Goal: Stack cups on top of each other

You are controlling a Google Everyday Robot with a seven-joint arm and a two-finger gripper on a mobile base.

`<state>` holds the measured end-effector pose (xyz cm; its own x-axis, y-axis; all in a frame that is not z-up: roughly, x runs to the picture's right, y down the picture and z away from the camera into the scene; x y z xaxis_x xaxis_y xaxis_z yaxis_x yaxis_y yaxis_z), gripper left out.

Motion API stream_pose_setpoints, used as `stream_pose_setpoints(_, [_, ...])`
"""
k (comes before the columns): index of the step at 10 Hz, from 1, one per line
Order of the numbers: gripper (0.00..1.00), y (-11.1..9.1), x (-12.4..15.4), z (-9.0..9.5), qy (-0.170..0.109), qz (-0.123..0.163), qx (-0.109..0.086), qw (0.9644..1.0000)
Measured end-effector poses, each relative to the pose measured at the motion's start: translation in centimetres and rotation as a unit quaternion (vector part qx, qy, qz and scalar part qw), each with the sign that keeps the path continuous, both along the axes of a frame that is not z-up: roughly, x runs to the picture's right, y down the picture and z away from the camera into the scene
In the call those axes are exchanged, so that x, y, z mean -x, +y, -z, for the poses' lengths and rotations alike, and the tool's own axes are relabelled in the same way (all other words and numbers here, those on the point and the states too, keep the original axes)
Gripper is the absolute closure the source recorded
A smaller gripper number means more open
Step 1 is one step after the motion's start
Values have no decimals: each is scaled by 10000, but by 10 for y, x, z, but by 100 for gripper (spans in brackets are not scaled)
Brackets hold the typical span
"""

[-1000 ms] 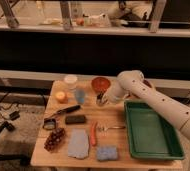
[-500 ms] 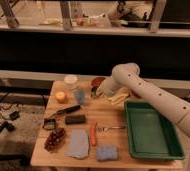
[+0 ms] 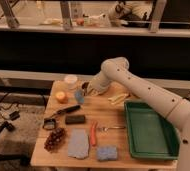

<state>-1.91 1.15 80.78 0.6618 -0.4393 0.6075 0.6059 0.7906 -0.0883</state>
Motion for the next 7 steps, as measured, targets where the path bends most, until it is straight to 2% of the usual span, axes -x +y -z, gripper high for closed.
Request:
stream_pose_setpoints(3, [100, 3, 32, 4, -201, 350, -26, 9992])
stream_pose_setpoints(7, [100, 9, 53, 2, -346, 627, 2, 9974])
